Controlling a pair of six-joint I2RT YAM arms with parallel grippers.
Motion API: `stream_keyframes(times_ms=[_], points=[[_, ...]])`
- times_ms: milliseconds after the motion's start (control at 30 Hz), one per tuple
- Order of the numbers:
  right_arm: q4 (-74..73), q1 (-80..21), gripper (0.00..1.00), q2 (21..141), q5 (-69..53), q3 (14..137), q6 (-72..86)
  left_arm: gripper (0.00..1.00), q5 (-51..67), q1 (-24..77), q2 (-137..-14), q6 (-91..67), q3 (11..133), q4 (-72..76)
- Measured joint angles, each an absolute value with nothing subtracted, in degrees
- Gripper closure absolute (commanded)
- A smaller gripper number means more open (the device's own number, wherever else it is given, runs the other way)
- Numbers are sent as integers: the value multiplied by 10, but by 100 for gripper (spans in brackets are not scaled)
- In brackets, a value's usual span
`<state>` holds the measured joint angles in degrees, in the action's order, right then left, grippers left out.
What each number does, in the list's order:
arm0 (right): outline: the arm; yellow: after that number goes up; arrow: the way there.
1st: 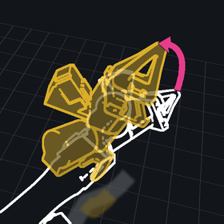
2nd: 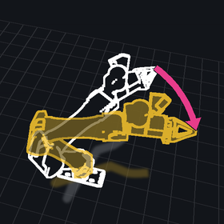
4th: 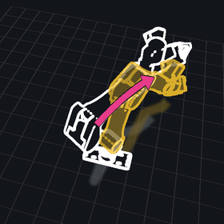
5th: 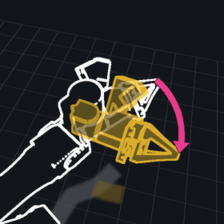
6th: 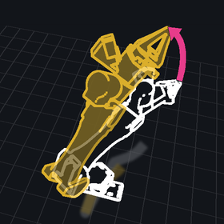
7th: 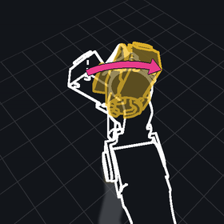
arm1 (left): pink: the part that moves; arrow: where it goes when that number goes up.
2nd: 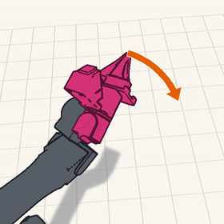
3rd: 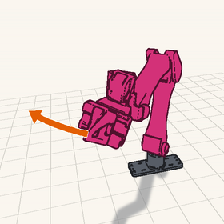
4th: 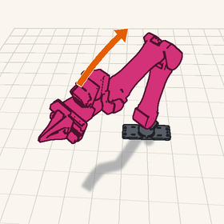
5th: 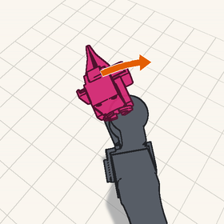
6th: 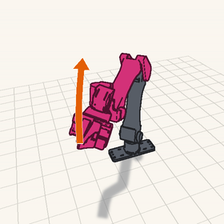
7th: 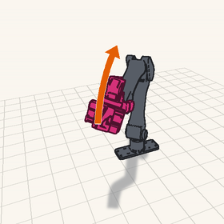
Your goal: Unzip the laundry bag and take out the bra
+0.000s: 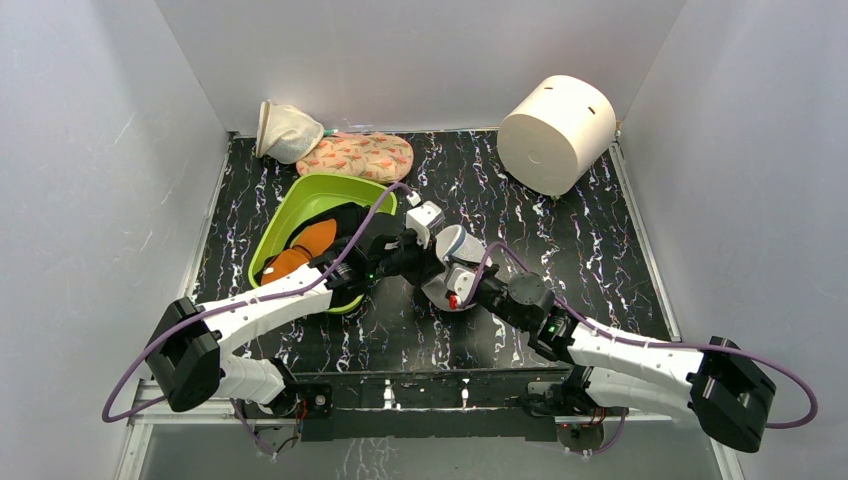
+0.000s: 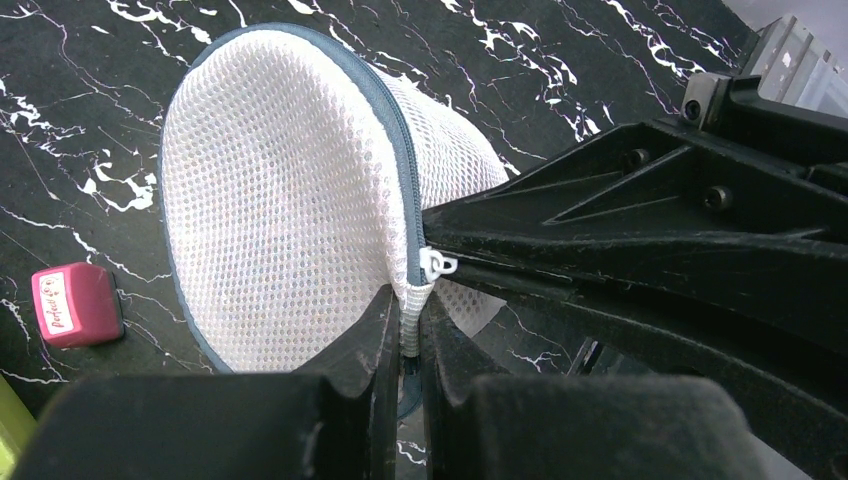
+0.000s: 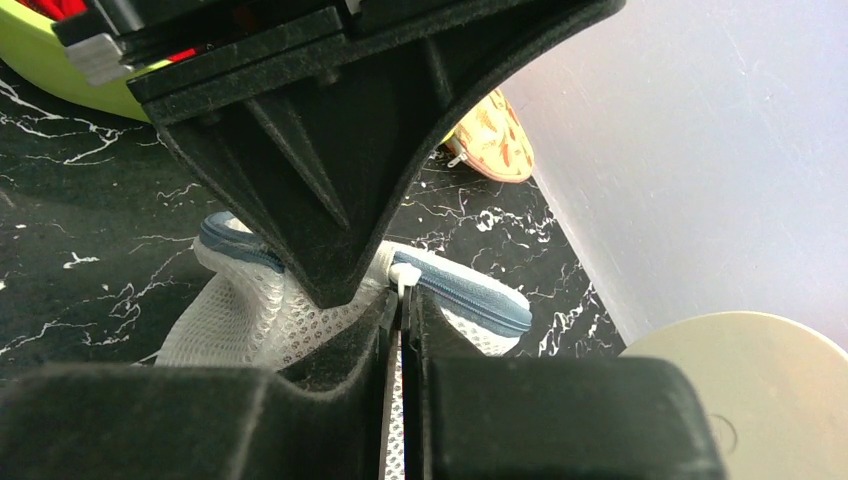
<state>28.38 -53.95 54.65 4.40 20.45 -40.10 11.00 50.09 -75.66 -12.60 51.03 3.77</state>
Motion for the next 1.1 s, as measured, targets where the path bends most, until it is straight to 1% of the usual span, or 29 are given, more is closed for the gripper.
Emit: stream_keyframes(times_ms=[33, 167, 333, 500, 800, 933, 1100], points=[[285, -540, 100, 547, 46, 204, -399, 100, 110, 501, -757, -126, 510, 37], [282, -540, 100, 548, 58, 205, -379, 100, 110, 501, -757, -121, 510, 37], [239, -540, 100, 543, 79, 220, -337, 100, 111, 501, -757, -102, 510, 37], [194, -536, 100, 532, 111, 238, -239, 100, 114, 501, -756, -65, 510, 38], [78, -515, 100, 534, 169, 313, -54, 100, 109, 501, -725, 16, 489, 44], [33, -485, 100, 526, 175, 313, 31, 100, 114, 501, -714, 54, 471, 51], [1, -390, 100, 521, 116, 313, 122, 100, 125, 505, -691, 94, 430, 79]])
